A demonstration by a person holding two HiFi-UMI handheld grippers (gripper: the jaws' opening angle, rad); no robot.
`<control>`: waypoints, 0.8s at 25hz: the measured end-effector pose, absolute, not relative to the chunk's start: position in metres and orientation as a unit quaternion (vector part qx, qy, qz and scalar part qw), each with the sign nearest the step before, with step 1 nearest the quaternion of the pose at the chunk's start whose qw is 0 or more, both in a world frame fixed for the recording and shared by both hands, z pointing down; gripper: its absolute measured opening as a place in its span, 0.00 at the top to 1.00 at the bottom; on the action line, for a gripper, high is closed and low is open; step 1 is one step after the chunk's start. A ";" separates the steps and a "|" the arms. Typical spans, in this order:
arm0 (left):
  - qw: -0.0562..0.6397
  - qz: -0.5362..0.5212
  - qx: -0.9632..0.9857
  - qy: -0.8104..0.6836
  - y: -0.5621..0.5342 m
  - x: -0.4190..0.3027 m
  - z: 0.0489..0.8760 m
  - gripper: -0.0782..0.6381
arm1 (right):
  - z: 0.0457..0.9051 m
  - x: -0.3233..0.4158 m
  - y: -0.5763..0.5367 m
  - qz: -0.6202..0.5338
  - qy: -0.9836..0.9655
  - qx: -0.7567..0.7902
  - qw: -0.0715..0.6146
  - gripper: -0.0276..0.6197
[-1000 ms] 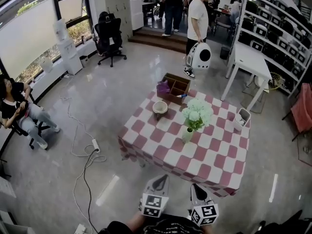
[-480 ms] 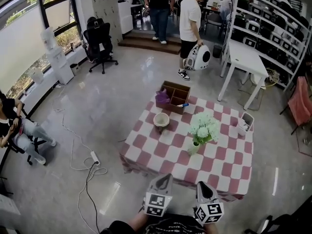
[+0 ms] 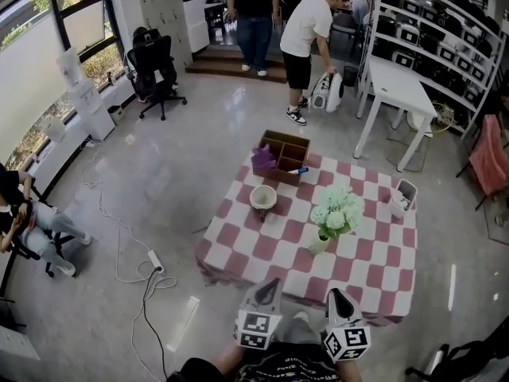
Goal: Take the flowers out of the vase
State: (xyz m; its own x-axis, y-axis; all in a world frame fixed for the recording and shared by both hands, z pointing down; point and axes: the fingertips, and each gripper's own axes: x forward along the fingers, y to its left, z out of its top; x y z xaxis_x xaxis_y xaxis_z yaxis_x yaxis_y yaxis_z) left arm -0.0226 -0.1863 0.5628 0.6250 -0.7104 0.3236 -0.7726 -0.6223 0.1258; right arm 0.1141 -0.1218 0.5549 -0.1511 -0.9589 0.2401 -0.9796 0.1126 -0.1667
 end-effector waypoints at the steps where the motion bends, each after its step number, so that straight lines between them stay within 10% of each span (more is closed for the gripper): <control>1: 0.127 0.122 0.893 -0.415 -0.188 -0.021 0.562 0.88 | 0.554 0.115 -0.124 0.146 -0.745 0.650 0.034 0.93; 20: 0.130 0.122 0.878 -0.445 -0.239 0.003 0.561 0.88 | 0.544 0.134 -0.206 0.153 -0.786 0.598 0.020 0.55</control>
State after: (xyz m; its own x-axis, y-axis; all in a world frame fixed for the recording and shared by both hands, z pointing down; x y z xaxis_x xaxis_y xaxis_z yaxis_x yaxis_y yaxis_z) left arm 0.0027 -0.2388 0.5609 0.5751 -0.7487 0.3297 -0.8122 -0.5709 0.1202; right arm 0.1338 -0.2064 0.5440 -0.2832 -0.9347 0.2151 -0.9471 0.2372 -0.2161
